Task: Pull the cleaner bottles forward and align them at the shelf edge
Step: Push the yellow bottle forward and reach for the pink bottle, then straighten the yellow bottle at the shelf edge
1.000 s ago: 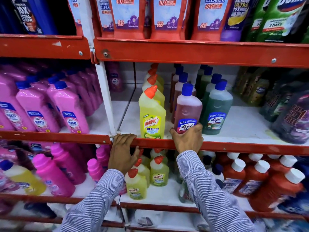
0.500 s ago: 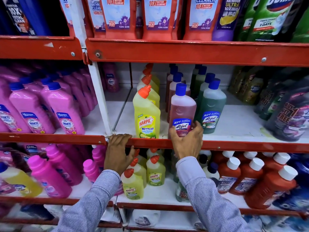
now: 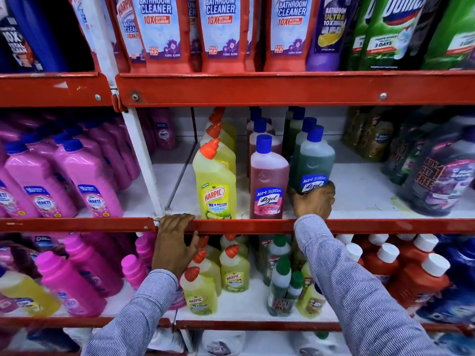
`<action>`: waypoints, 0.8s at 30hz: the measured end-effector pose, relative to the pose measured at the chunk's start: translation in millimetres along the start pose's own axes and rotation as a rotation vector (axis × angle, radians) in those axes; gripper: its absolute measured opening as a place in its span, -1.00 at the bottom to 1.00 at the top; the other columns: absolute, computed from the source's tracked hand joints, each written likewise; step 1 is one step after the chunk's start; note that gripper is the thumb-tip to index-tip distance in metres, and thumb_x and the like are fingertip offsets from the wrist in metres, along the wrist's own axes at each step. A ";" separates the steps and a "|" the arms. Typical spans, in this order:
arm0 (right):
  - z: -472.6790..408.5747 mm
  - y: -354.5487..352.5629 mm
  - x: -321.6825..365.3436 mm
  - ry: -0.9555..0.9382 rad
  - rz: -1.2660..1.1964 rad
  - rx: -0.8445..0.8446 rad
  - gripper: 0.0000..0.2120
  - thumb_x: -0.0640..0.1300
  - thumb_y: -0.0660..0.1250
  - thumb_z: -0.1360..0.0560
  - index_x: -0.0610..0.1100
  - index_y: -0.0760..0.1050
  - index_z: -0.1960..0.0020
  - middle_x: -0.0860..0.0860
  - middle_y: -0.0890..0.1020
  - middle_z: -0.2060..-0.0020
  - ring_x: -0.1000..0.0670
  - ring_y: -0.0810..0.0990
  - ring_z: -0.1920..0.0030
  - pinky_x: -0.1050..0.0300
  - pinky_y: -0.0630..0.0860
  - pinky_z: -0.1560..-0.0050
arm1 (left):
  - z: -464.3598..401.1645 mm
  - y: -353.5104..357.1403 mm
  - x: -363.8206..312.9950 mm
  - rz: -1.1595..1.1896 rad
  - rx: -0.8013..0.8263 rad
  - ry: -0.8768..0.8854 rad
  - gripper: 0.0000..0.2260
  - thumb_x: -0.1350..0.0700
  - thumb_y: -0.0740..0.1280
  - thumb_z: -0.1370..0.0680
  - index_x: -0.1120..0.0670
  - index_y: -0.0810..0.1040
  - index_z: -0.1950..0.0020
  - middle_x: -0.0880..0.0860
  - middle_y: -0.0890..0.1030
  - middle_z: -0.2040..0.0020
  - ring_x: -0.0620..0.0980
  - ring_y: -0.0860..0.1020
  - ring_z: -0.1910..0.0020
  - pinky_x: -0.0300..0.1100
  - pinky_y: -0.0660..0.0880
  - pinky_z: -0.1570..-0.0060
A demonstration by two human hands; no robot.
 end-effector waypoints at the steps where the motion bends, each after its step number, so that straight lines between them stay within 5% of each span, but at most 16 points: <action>1: -0.2 -0.1 -1.2 -0.010 0.020 -0.005 -0.08 0.05 0.60 -0.21 -0.25 0.20 -0.37 -0.26 0.47 -0.24 -0.32 0.47 -0.24 -0.22 0.48 -0.26 | -0.4 0.0 0.4 0.000 0.005 0.003 -0.59 -0.05 0.26 -0.43 0.09 0.57 -0.21 0.11 0.66 -0.13 0.16 0.57 -0.15 0.17 0.36 -0.38; 14: 27.1 -25.8 -18.8 -0.091 0.059 -0.068 -0.13 0.13 0.56 -0.19 -0.28 0.25 -0.28 -0.26 0.50 -0.17 -0.30 0.48 -0.18 -0.19 0.44 -0.25 | -0.8 -0.1 -2.8 -0.001 -0.034 0.014 -0.60 -0.05 0.25 -0.43 0.10 0.58 -0.18 0.13 0.67 -0.09 0.18 0.57 -0.12 0.14 0.37 -0.36; 21: 33.4 -31.6 -20.8 -0.086 0.059 -0.052 0.05 0.12 0.57 -0.21 -0.31 0.11 -0.45 -0.30 0.40 -0.32 -0.33 0.38 -0.32 -0.23 0.34 -0.38 | 0.7 -3.2 -4.5 -0.005 -0.011 -0.001 -0.56 -0.09 0.23 -0.43 0.11 0.58 -0.21 0.14 0.67 -0.12 0.19 0.57 -0.15 0.13 0.37 -0.38; 24: 56.2 -44.8 -16.8 -0.142 -0.067 -0.220 -0.05 0.09 0.53 -0.25 -0.26 0.15 -0.44 -0.27 0.39 -0.34 -0.28 0.35 -0.35 -0.24 0.31 -0.38 | -1.6 -8.8 -5.9 0.006 -0.003 -0.012 -0.54 -0.14 0.23 -0.46 0.11 0.60 -0.21 0.14 0.68 -0.13 0.17 0.58 -0.15 0.08 0.39 -0.37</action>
Point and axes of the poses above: each hand's wrist, its own z-axis away from the middle knuckle, its own y-axis out of the palm, x = y × z, the point moved 1 cm from there along -z, towards the middle knuckle
